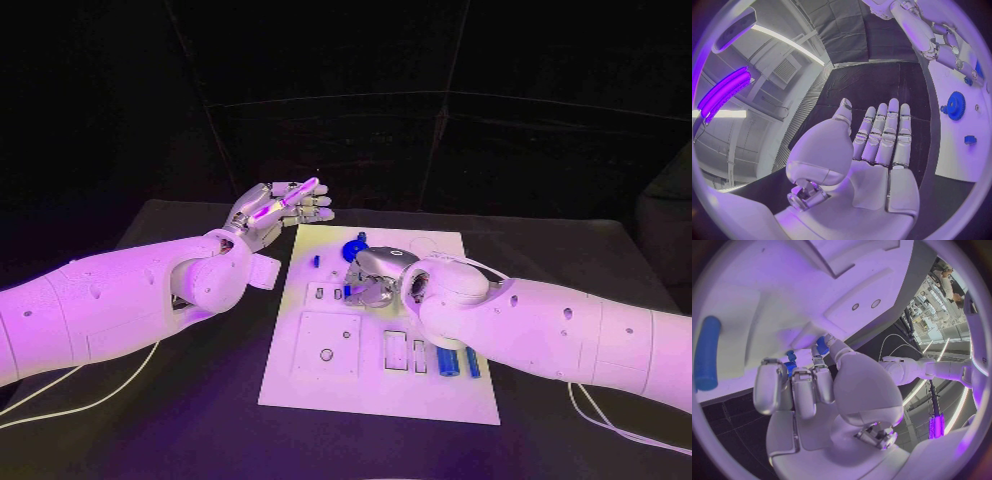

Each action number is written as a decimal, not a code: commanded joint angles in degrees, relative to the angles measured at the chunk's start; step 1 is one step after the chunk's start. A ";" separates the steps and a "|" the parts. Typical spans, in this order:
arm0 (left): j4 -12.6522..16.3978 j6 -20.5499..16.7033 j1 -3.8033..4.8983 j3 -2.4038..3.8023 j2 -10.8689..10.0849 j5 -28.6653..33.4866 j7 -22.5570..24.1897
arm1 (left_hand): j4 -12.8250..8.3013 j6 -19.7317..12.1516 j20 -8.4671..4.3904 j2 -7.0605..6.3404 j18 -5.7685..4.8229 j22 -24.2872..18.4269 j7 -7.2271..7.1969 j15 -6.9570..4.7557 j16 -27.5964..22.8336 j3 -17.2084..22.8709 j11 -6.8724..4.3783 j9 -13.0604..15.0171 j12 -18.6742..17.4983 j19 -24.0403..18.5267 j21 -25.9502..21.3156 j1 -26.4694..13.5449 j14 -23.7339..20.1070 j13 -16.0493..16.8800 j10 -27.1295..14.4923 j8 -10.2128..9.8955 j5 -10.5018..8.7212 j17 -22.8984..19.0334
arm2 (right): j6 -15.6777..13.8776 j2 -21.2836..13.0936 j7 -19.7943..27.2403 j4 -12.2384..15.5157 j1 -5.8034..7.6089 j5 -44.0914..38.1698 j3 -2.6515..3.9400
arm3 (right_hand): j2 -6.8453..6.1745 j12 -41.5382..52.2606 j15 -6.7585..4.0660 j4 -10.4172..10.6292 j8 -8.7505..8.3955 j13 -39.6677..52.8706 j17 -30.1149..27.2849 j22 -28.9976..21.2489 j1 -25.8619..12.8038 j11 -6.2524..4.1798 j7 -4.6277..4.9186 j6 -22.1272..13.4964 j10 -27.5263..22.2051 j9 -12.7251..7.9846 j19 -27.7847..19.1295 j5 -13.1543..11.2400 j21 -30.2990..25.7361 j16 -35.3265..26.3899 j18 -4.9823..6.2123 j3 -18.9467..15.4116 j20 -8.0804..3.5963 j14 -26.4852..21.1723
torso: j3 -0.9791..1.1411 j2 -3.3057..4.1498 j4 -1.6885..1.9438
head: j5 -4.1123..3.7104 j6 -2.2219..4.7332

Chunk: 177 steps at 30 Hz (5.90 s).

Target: Assemble the parts on the task board

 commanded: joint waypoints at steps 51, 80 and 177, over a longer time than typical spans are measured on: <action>-0.83 4.24 0.49 0.02 -1.07 -4.76 -2.38 | -2.92 4.19 -5.71 1.93 0.42 2.65 -1.80 -5.82 10.47 -0.42 -4.03 0.03 0.56 15.68 7.00 3.29 21.81 0.37 6.89 -0.04 -0.05 5.49 | -6.76 -11.02 14.28 9.36 2.57 17.17 0.10 | -3.07 -10.67 1.90 2.47 -1.29 -4.87 9.05 -14.66 1.22 2.13 1.77 -10.47 -8.38 0.53 -7.37 4.85 -7.75 -4.91 2.03 -5.16 1.61 3.73 | 0.00 -0.20 -0.20 | 0.21 0.15; -3.02 20.53 8.30 -0.52 4.82 -52.66 -54.55 | 9.70 6.81 -15.15 1.65 -6.08 60.18 -10.03 -14.23 78.29 -11.22 -12.67 12.76 54.95 42.00 63.16 -7.48 33.27 51.16 20.67 18.12 -0.21 84.83 | -4.46 -20.34 18.97 7.61 9.38 28.87 1.14 | -1.58 -12.81 1.41 0.90 1.40 -7.81 6.38 -19.10 3.89 1.59 1.24 -7.72 -9.81 1.04 -8.95 6.63 -10.77 -7.44 2.69 -4.19 1.17 2.78 | 0.75 -1.94 -0.85 | -0.52 -0.40; -14.11 30.29 7.47 -3.04 20.51 -59.51 -60.79 | 8.71 -2.44 -14.98 3.95 -5.85 60.94 -10.33 -14.10 78.29 -12.01 -12.81 25.04 61.45 40.58 63.91 -3.75 33.27 57.09 18.60 31.55 -0.17 84.83 | -4.69 -15.42 24.15 -0.86 9.97 52.77 1.13 | -3.08 -48.27 7.75 -3.83 8.90 -57.19 -47.10 -56.35 5.02 7.81 6.40 -16.52 -42.34 0.93 -31.81 6.62 -51.83 -69.60 5.25 8.06 6.32 -25.29 | 0.69 -1.85 -0.66 | -1.11 -2.70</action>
